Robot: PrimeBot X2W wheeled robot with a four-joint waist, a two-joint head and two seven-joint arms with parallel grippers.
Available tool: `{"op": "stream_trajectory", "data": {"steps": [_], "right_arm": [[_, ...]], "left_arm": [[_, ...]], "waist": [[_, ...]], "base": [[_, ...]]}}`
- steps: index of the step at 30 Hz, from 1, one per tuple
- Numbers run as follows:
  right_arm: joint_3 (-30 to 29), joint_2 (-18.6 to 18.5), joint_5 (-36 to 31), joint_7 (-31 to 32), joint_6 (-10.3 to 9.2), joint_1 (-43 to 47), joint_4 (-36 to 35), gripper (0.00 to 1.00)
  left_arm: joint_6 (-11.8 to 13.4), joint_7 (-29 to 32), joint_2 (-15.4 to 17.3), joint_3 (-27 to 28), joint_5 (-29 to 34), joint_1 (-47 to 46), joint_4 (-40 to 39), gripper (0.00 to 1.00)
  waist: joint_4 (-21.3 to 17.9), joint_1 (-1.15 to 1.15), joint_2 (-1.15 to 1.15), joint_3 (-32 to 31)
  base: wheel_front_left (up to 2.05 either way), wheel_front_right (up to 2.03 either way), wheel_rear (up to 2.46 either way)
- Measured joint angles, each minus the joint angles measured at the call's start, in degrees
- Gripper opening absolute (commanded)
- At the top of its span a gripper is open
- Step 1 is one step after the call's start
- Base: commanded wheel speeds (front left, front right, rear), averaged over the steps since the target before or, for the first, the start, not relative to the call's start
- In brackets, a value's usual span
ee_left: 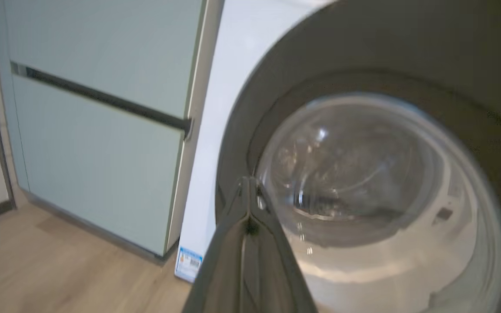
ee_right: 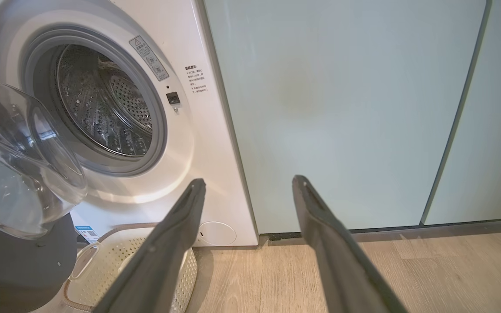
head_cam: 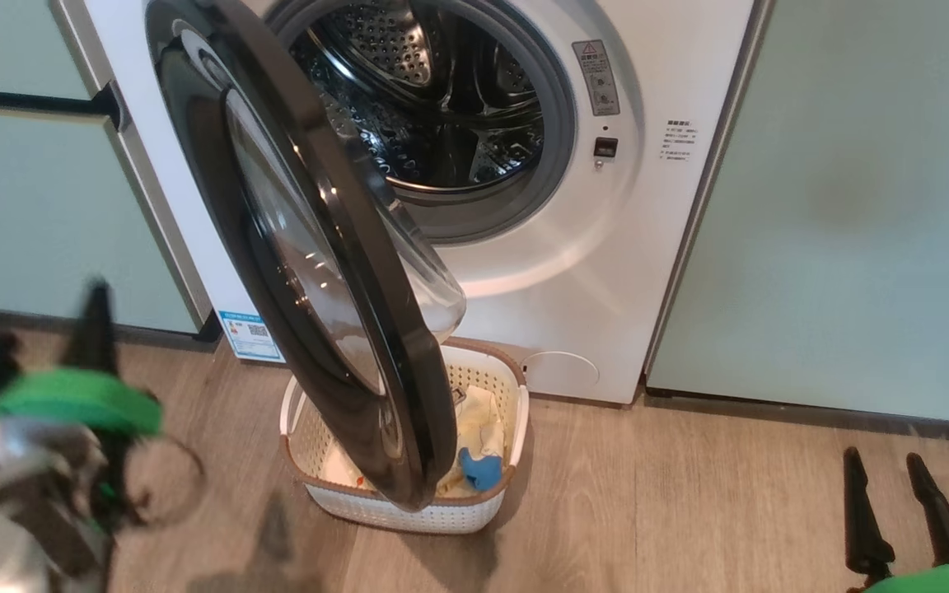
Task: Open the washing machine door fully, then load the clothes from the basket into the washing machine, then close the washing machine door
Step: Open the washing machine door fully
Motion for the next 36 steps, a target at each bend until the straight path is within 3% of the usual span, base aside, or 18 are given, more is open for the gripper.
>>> {"op": "stream_trajectory", "data": {"steps": [5,12,19,25,30,36], "right_arm": [[0.0,0.0,0.0,0.0,0.00,0.2,0.0,1.00],[-0.1,0.0,0.0,0.0,0.00,1.2,0.1,1.00],[-0.1,0.0,0.0,0.0,0.00,1.2,0.1,1.00],[-0.1,0.0,0.0,0.0,0.00,1.2,0.1,1.00],[-0.1,0.0,0.0,0.0,0.00,1.1,0.2,1.00],[-0.1,0.1,0.0,0.0,0.00,1.1,0.2,1.00]], "left_arm": [[0.6,3.4,3.2,1.6,-1.3,-6.7,-8.2,0.00],[3.4,10.5,3.1,0.3,-3.0,-13.0,-21.8,0.00],[3.6,19.5,-1.2,-9.9,-4.7,-14.9,-35.8,0.00],[4.1,24.5,-5.6,-21.5,-3.4,-10.8,-46.2,0.00],[4.5,26.7,-7.0,-29.1,-1.1,-6.1,-50.2,0.00],[5.1,27.2,-7.8,-35.3,0.4,0.0,-48.9,0.00]], "waist": [[0.5,0.00,0.00,-0.3],[1.2,0.00,0.00,-0.4],[1.4,0.00,0.00,-0.3],[1.3,0.00,0.00,-0.1],[1.5,0.00,0.00,0.2],[1.9,0.00,0.00,0.4]], "base": [[0.00,0.00,0.00],[0.00,0.00,0.00],[0.00,0.00,0.00],[0.00,0.00,0.00],[0.00,0.00,0.00],[0.00,0.00,0.00]]}}
